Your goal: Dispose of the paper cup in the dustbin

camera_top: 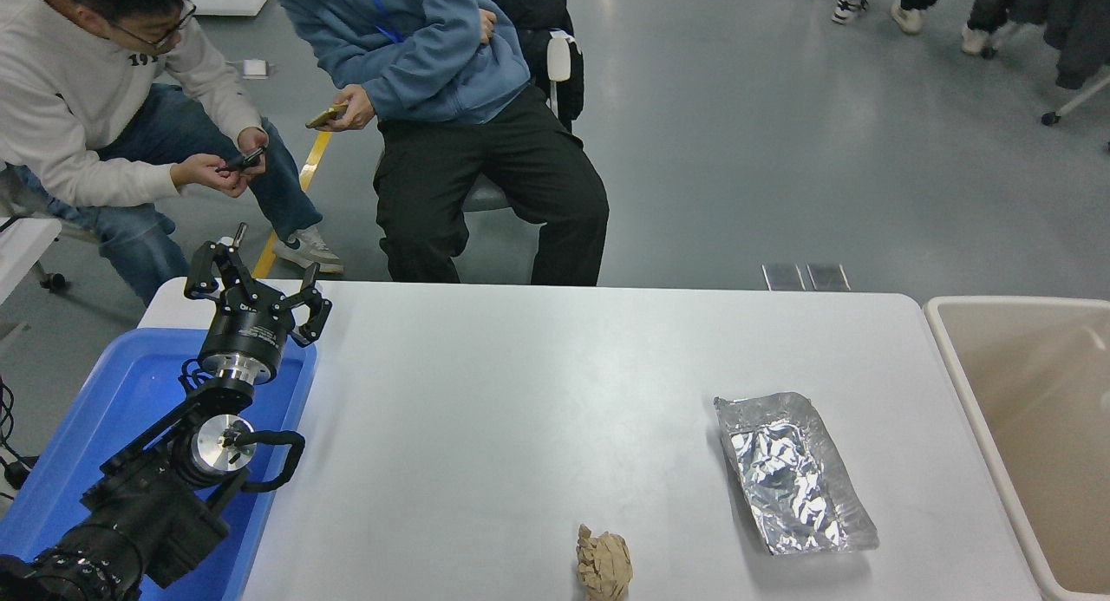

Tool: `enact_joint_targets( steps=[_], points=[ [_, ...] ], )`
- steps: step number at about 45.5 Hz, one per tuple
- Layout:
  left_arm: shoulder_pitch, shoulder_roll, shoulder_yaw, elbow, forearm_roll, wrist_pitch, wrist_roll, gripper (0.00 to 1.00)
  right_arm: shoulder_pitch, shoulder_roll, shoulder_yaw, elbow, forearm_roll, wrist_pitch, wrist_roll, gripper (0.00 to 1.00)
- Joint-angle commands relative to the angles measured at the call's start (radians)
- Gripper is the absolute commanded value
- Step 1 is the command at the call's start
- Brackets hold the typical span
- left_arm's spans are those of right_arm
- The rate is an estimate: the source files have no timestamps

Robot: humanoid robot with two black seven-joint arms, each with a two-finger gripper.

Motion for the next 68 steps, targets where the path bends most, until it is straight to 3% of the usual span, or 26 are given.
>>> enact_joint_targets(
  steps=[1,24,36,40,44,49,58,68],
  points=[
    [0.000,0.000,0.000,0.000,0.000,-0.001,0.000,1.00,-0.061,0.092,0.008,-0.113,0.045,-0.005,-0.011,0.00],
    [0.000,0.000,0.000,0.000,0.000,-0.001,0.000,1.00,-0.077,0.093,0.007,-0.113,0.051,-0.016,-0.020,0.00],
    [0.000,0.000,0.000,0.000,0.000,-0.001,0.000,1.00,-0.077,0.092,0.005,-0.115,0.051,-0.022,-0.022,0.51],
    [0.000,0.000,0.001,0.000,0.000,0.001,0.000,1.00,-0.075,0.093,0.004,-0.115,0.051,-0.022,-0.022,0.76],
    [0.000,0.000,0.000,0.000,0.000,-0.001,0.000,1.00,-0.072,0.093,0.007,-0.116,0.051,-0.024,-0.022,0.88],
    [0.000,0.000,0.001,0.000,0.000,-0.001,0.000,1.00,-0.060,0.093,0.010,-0.118,0.053,-0.035,-0.019,0.92],
    [0.000,0.000,0.000,0.000,0.000,-0.001,0.000,1.00,-0.032,0.139,0.034,-0.118,0.053,-0.170,-0.019,0.98],
    [0.000,0.000,0.000,0.000,0.000,0.001,0.000,1.00,0.044,0.139,0.051,-0.115,0.091,-0.130,-0.020,0.99]
  ],
)
